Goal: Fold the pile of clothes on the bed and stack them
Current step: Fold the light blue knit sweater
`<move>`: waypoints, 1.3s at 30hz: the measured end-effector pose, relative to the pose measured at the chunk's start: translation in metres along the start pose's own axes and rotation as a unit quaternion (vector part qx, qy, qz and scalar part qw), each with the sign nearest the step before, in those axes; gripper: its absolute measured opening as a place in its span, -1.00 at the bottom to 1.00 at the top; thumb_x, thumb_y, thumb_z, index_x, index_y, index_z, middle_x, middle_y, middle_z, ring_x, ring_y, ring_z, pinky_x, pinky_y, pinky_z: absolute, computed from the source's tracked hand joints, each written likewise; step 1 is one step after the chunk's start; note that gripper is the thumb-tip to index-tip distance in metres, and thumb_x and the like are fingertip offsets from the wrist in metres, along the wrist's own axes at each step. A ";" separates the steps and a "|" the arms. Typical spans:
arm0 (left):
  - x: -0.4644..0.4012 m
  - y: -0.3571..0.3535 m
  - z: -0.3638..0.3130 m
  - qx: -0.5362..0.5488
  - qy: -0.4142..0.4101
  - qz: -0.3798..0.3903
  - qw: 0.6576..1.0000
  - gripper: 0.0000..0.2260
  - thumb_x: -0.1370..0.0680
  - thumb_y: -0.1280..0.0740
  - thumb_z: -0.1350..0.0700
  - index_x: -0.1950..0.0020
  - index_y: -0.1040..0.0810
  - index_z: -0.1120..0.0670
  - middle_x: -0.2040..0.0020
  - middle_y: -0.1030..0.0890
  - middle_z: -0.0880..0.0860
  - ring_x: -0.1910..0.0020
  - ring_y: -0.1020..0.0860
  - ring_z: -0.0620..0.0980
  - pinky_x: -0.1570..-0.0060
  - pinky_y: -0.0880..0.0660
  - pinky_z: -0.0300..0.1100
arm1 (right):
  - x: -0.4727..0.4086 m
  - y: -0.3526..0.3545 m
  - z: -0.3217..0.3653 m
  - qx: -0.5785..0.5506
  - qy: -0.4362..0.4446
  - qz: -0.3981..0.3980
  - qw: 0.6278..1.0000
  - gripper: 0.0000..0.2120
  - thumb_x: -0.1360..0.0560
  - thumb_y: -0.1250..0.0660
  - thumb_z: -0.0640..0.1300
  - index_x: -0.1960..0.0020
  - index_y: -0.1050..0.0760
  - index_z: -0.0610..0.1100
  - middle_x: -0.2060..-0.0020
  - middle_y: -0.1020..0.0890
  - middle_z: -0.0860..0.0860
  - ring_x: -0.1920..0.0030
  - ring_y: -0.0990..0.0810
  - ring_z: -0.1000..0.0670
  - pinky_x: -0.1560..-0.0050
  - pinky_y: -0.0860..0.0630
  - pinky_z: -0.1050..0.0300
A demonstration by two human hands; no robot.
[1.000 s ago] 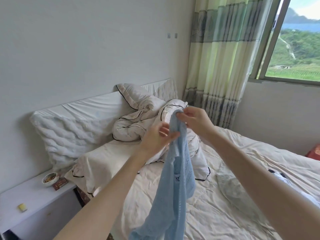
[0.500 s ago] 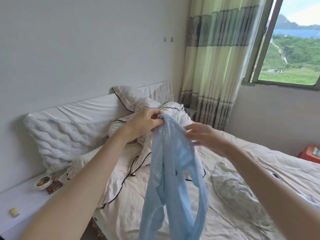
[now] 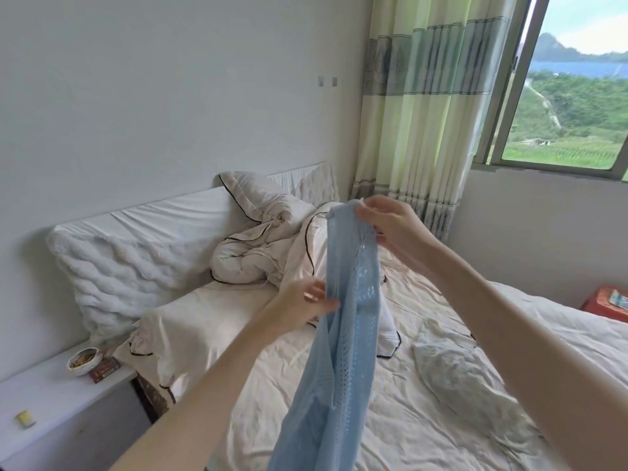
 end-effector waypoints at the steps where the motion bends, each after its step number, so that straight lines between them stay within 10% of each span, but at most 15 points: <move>1: 0.003 -0.011 0.012 -0.011 0.014 0.011 1.000 -0.88 -0.48 -0.42 0.18 -0.01 -0.59 0.09 0.15 -0.61 -0.09 0.27 -0.56 -0.30 0.23 -0.49 -0.39 | -0.002 -0.001 0.008 -0.016 0.003 0.003 1.000 -0.86 -0.58 -0.23 -0.21 0.06 -0.47 -0.28 0.15 -0.51 -0.17 0.13 -0.48 -0.09 -0.02 -0.49 -0.08; 17: 0.013 0.066 0.044 -0.009 0.071 -0.101 0.992 -0.75 -0.59 -0.27 0.05 0.28 -0.46 0.06 0.42 -0.39 -0.08 0.40 -0.33 -0.10 0.38 -0.30 -0.32 | -0.005 0.111 -0.033 0.077 -0.048 -0.161 0.983 -0.84 -0.52 -0.36 -0.18 0.24 -0.53 -0.17 0.34 -0.52 -0.09 0.32 -0.47 -0.03 0.22 -0.44 0.11; 22: 0.004 0.086 0.022 -0.025 0.037 -0.138 0.989 -0.81 -0.60 -0.26 0.04 0.10 -0.56 0.13 0.20 -0.53 0.05 0.19 -0.46 -0.07 0.18 -0.36 -0.24 | 0.009 0.122 -0.053 0.158 -0.080 -0.060 0.982 -0.90 -0.42 -0.43 -0.09 0.17 -0.59 -0.13 0.26 -0.61 -0.06 0.24 -0.54 -0.01 0.07 -0.50 0.10; 27: 0.014 0.092 -0.001 0.059 0.060 0.003 0.996 -0.36 -0.21 -0.54 -0.25 -0.08 -0.60 0.17 0.03 -0.66 0.11 0.07 -0.61 0.04 0.00 -0.52 -0.13 | 0.015 0.137 -0.070 0.202 -0.116 -0.001 0.973 -0.80 -0.41 -0.44 -0.08 0.08 -0.63 -0.20 0.18 -0.63 -0.12 0.14 -0.55 -0.07 -0.05 -0.43 0.03; 32: 0.032 0.091 0.002 0.134 0.102 0.154 0.974 -0.64 -0.46 -0.36 0.31 -0.25 -0.48 0.30 -0.16 -0.60 0.23 -0.08 -0.60 0.06 -0.04 -0.56 -0.17 | 0.027 0.147 -0.088 0.048 -0.196 0.103 0.974 -0.71 -0.35 -0.39 -0.16 0.01 -0.57 -0.34 0.16 -0.67 -0.17 0.18 -0.66 -0.07 0.18 -0.60 0.18; 39: 0.018 0.111 0.000 -0.034 0.038 -0.203 0.978 -0.87 -0.56 -0.31 0.24 0.19 -0.51 0.13 0.30 -0.49 0.08 0.38 -0.44 -0.10 0.36 -0.33 -0.29 | 0.018 0.133 -0.078 0.189 -0.085 -0.014 0.978 -0.85 -0.49 -0.36 -0.17 0.18 -0.59 -0.25 0.38 -0.54 -0.06 0.37 -0.47 0.02 0.35 -0.42 0.29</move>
Point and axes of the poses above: each hand's wrist, its own x-axis away from the middle knuckle, its own y-axis out of the back of the hand, z = x × y, the point moved 5 cm from there along -x, towards the middle knuckle
